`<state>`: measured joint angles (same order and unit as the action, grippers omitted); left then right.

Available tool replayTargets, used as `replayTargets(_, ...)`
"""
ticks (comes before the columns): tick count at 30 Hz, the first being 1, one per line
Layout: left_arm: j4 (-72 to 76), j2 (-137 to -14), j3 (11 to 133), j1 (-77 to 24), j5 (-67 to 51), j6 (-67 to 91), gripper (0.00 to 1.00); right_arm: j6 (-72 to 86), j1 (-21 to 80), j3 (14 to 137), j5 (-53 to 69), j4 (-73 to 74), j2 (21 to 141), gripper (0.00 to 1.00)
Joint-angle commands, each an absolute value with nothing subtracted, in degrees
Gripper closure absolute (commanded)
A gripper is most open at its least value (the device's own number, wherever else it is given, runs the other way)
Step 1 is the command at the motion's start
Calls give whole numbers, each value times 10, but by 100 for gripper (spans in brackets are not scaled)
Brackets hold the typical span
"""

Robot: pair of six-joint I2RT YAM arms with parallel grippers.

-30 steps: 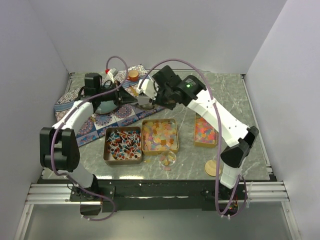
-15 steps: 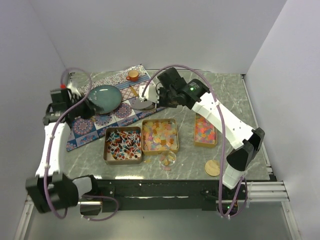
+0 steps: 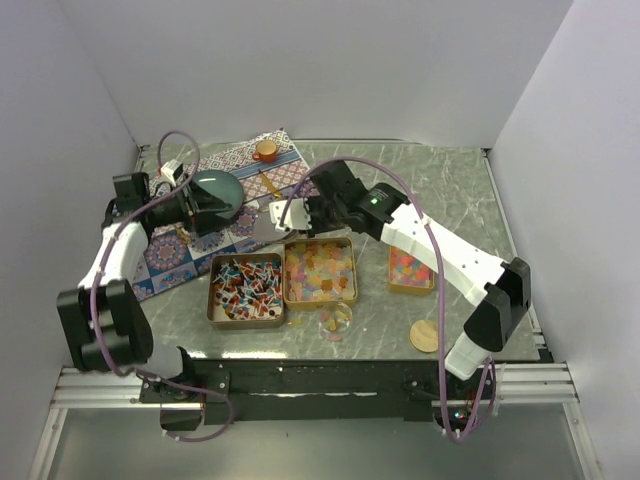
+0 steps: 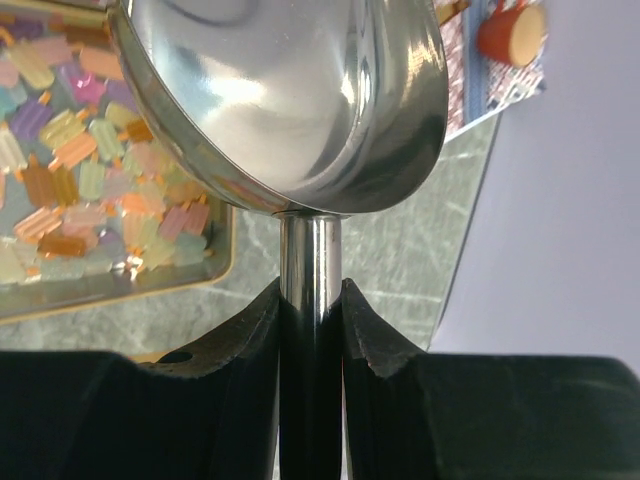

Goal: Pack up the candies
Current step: Adjust the spatula.

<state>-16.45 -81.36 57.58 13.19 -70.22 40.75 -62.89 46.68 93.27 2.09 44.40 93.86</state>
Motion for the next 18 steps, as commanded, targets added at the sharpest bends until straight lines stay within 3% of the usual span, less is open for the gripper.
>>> replayTargets(1,-312,-889,661,120,-763,255,25,-620,483,978,22,388,927,100)
replayTargets(3,-382,-924,677,118,-769,202,24,-616,487,990,20,388,934,100)
replayTargets(15,-392,-957,701,84,-823,173,29,-594,512,1030,7,395,969,100)
replayTargets(18,-415,-959,693,71,-846,150,42,-575,512,1036,18,386,976,100)
